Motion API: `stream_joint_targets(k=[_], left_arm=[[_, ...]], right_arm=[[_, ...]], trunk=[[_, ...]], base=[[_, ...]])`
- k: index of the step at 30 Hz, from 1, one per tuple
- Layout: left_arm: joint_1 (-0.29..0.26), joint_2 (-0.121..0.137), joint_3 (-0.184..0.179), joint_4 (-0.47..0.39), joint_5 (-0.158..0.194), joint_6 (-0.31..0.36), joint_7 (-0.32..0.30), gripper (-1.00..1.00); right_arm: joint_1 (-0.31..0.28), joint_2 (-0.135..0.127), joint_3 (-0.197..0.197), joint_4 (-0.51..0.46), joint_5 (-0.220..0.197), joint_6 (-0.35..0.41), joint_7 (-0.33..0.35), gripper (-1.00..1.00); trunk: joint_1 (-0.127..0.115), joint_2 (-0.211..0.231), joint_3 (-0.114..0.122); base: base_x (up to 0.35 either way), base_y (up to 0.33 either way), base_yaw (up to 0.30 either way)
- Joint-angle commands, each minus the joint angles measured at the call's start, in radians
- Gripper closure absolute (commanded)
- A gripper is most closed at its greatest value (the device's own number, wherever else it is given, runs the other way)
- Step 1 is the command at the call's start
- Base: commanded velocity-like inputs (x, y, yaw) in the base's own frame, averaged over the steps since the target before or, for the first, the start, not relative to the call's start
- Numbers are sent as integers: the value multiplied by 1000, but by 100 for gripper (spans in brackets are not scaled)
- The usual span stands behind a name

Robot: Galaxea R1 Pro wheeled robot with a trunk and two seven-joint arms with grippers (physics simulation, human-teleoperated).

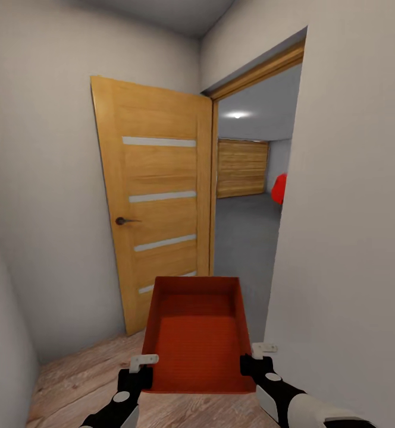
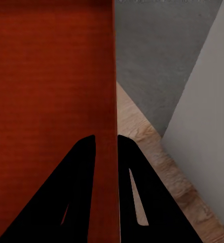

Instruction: Move the two storage containers from the living room to the garage. In the garage, place one container on the floor and stack the other container on top of it (either order is fine).

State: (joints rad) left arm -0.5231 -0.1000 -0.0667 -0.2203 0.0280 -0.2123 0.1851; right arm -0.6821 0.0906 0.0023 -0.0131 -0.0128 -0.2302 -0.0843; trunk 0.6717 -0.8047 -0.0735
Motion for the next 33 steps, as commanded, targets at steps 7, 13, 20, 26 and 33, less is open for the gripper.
stream_joint_targets(k=[7,13,20,26,33], left_arm=[[-1,0,15,-2,-4,-59,11,100],[-1,0,15,-2,-2,-59,20,100],[-1,0,15,-2,-2,-58,19,100],[-1,0,15,-2,-2,-58,18,100],[-1,0,15,-2,-2,-59,17,100]], right_arm=[[-1,0,-25,4,-21,-6,-14,100],[-1,0,-25,4,-21,-6,-14,100],[-1,0,-25,4,-21,-6,-14,100],[-1,0,-25,4,-21,-6,-14,100],[-1,0,-25,4,-21,-6,-14,100]], trunk=[[1,-1,-2],[1,-1,-2],[1,-1,-2],[1,-1,-2],[1,-1,-2]], base=[[246,182,0],[92,50,0],[278,0,0],[319,0,-43],[321,0,-206]])
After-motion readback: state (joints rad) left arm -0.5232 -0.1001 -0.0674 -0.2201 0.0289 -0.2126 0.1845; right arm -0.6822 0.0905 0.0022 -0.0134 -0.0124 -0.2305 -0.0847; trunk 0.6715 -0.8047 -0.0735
